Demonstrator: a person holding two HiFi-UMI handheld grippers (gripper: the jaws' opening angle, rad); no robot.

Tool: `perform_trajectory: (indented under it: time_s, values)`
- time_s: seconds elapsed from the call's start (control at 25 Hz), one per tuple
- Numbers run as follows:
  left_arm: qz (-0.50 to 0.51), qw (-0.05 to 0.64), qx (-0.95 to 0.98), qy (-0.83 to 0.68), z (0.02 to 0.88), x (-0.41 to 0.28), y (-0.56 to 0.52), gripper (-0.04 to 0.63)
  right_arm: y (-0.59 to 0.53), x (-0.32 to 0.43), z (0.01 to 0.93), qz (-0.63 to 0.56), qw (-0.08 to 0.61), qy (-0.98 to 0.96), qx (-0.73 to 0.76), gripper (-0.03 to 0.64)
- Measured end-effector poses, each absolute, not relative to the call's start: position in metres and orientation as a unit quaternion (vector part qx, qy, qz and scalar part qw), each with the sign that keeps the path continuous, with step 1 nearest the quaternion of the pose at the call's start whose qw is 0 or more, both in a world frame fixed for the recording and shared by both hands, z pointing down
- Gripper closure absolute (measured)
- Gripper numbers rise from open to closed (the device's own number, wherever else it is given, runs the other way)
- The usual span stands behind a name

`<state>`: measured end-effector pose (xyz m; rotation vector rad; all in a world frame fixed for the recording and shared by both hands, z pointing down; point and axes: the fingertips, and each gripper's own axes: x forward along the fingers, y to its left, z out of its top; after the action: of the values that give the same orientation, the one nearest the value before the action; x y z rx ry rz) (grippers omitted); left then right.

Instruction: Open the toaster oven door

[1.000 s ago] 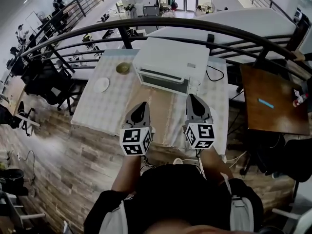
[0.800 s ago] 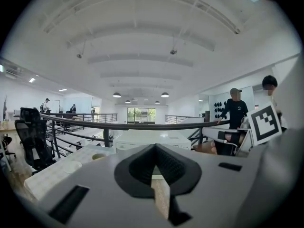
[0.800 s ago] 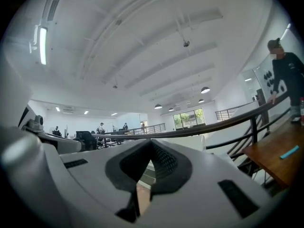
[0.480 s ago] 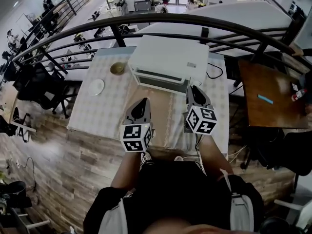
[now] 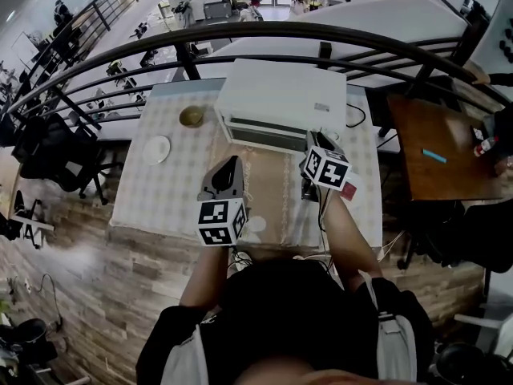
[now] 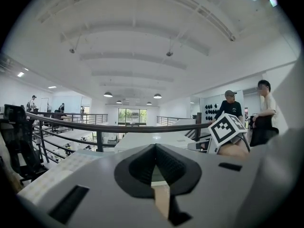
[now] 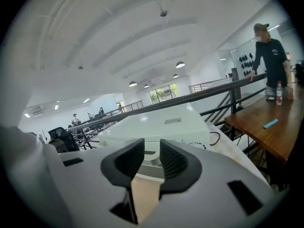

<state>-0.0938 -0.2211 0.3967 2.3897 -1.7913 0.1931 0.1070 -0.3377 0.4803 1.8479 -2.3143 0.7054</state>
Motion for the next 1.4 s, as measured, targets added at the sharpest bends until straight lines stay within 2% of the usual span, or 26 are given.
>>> perform_trajectory:
  time_s: [0.28, 0.68, 0.88, 1.4]
  values:
    - [0.062, 0.086, 0.797, -0.595, 0.402, -0.123, -0.225, 0.583, -0.361, 0.106, 0.509, 0.261, 0.103, -0.729, 0.625, 0.52]
    - [0.061, 0.103, 0.807, -0.578, 0.417, -0.131, -0.23, 0.583, -0.382, 0.105, 0.524, 0.317, 0.107, -0.71, 0.619, 0.509]
    - [0.061, 0.113, 0.809, -0.573, 0.424, -0.139, -0.237, 0.584, -0.383, 0.103, 0.523, 0.273, 0.13, -0.713, 0.633, 0.512]
    - [0.058, 0.113, 0.843, -0.523, 0.431, -0.13, -0.252, 0.583, -0.35, 0.097, 0.53, 0.237, 0.14, -0.701, 0.658, 0.528]
